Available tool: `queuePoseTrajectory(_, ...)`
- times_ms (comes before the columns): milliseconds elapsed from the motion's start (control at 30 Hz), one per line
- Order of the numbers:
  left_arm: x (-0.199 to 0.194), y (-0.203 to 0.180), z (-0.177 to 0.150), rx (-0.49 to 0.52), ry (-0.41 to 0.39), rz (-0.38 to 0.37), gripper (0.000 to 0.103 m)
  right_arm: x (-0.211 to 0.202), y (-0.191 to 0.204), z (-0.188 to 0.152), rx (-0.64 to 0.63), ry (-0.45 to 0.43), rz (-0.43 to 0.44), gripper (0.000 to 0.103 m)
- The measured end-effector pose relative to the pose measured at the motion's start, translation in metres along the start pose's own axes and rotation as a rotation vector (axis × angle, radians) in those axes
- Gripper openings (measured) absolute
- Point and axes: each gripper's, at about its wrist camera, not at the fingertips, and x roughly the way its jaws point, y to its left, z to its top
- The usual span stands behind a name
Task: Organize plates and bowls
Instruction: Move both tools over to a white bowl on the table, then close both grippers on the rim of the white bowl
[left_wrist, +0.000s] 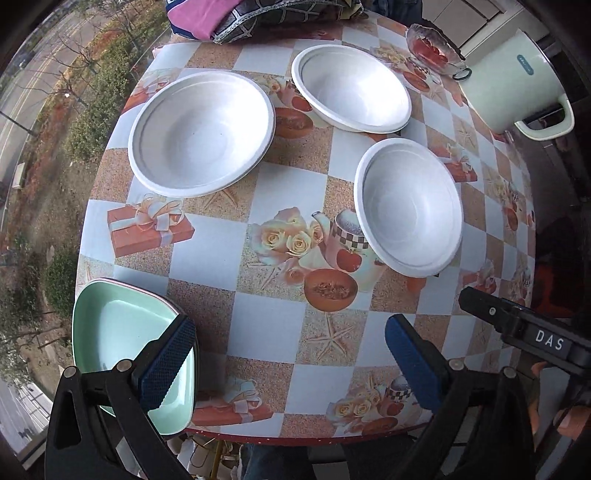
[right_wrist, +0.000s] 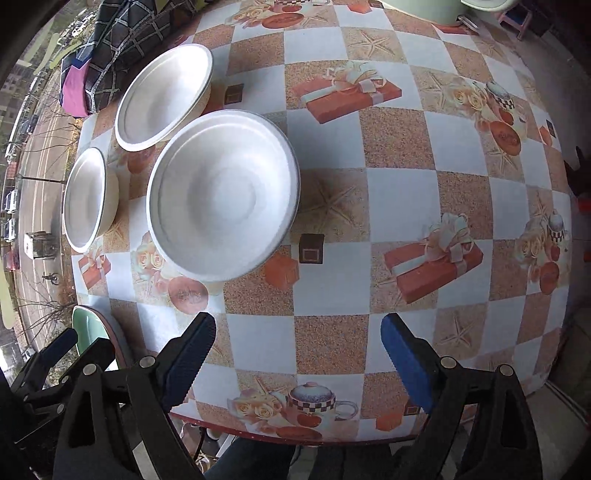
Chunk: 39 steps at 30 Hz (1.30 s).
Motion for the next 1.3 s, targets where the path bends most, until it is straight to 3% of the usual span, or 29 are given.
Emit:
queuePoseTrajectory(367, 0.04, -0.034, 0.046, -0.072, 0.023, 0.054, 0.102, 0.015, -0.018, 0.049, -0.038, -0.028, 0.002, 0.092)
queuePoseTrajectory(600, 0.06, -0.038, 0.067, -0.118, 0.029, 0.089, 0.092, 0.027, -0.01, 0.082, -0.064, -0.034, 0.016, 0.092)
queuePoseTrajectory(667, 0.066, -0.041, 0.072, -0.116, 0.033, 0.092, 0.088, 0.03, -0.009, 0.091, -0.06, -0.038, 0.024, 0.092)
queuePoseTrajectory(767, 0.076, -0.047, 0.078, -0.107, 0.054, 0.105, 0.072, 0.036, -0.006, 0.101, -0.08, -0.034, 0.024, 0.092)
queuePoseTrajectory(833, 0.088, -0.053, 0.083, -0.12, 0.08, 0.095, 0.052, 0.043, -0.002, 0.106, -0.091, -0.027, 0.019, 0.092)
queuePoseTrajectory(867, 0.092, -0.054, 0.084, -0.127, 0.089, 0.083, 0.047, 0.045, -0.001, 0.108, -0.093, -0.023, 0.013, 0.09)
queuePoseTrajectory(933, 0.096, -0.057, 0.087, -0.122, 0.089, 0.058, 0.037, 0.052, 0.006, 0.111, -0.103, -0.014, 0.018, 0.075)
queuePoseTrajectory(1000, 0.097, -0.069, 0.093, -0.074, 0.077, 0.062, 0.034, 0.057, 0.011, 0.113, -0.121, 0.007, 0.028, 0.052)
queuePoseTrajectory(1167, 0.102, -0.092, 0.1, 0.045, 0.072, 0.093, 0.03, 0.068, 0.036, 0.11, -0.186, 0.029, 0.065, 0.016)
queuePoseTrajectory(1300, 0.103, -0.096, 0.099, 0.066, 0.072, 0.072, 0.03, 0.071, 0.039, 0.109, -0.185, 0.032, 0.071, 0.016)
